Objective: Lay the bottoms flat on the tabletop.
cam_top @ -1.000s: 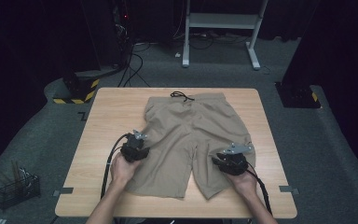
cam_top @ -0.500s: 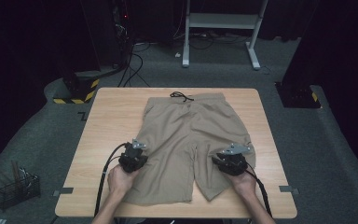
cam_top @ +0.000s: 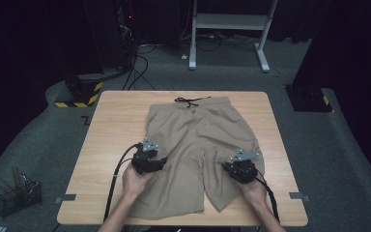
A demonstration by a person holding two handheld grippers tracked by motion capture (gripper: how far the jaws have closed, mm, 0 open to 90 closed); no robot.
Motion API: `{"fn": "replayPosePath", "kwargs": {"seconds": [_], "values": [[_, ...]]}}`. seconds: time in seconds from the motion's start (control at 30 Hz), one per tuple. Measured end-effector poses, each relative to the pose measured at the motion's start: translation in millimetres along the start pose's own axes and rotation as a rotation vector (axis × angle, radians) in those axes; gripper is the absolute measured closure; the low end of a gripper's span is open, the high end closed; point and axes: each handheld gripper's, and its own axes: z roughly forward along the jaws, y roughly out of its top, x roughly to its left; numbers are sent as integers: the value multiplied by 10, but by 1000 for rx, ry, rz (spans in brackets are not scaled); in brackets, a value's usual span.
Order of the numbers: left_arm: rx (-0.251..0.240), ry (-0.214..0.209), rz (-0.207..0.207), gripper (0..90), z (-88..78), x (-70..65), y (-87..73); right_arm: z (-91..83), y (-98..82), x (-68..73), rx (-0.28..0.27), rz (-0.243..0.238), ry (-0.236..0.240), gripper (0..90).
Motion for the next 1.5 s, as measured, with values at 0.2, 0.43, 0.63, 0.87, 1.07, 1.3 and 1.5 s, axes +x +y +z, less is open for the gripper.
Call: {"fn": "replayPosePath", "kwargs": {"seconds": [0.2,0.43,0.63,0.87,1.07,1.3,1.5], "values": [[13,23,-57,416,214,54,-66,-143,-132,16,-12,44,30,892],[-46,69,-39,407,195,72,-175,-186,-217,122,29,37,95,702],[-67,85,-45,402,179,119,-223,-369,-171,17,-53,81,3,569],[-68,106,-69,402,180,243,-218,-558,-232,-230,-69,168,-61,565],[-69,112,-78,402,181,259,-217,-586,-413,-347,6,186,-182,581],[-66,124,-78,396,184,240,-217,-483,-508,-387,41,182,-192,787],[-64,126,-78,389,183,241,-218,-529,-451,-515,107,115,-262,897]]}}
